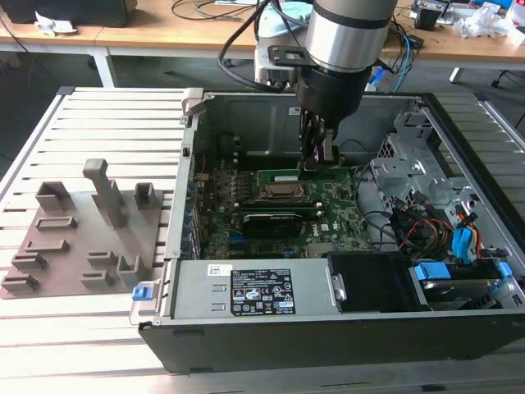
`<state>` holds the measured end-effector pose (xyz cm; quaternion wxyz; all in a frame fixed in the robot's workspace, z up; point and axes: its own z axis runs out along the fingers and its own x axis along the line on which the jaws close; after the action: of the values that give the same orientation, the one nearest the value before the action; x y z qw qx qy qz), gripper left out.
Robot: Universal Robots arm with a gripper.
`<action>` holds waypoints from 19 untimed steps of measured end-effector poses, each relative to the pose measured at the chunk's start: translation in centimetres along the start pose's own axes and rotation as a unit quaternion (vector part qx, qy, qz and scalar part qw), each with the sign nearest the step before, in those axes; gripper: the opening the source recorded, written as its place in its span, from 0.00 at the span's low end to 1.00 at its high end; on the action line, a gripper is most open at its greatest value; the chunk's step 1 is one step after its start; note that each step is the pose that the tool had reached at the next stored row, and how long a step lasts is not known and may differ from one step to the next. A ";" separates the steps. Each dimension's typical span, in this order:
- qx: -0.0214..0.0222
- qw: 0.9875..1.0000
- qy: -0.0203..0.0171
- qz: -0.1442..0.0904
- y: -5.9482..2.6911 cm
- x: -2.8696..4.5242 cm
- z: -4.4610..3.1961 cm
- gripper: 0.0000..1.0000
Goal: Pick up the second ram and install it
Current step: 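Insert the second ram into the second slot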
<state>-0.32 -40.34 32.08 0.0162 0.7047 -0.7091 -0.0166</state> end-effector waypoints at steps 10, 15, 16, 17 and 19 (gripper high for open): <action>0.000 1.000 0.000 0.000 -0.06 0.00 1.25 0.14; 0.000 1.000 -0.008 0.000 0.44 -0.15 2.08 0.14; 0.000 1.000 -0.011 0.000 0.84 -0.25 2.19 0.14; 0.000 1.000 -0.015 -0.001 1.48 -0.50 2.49 0.14; 0.000 1.000 -0.015 -0.001 1.60 -0.50 2.90 0.14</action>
<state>-2.05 -39.83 29.25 0.0056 0.7049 -0.7088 -0.0270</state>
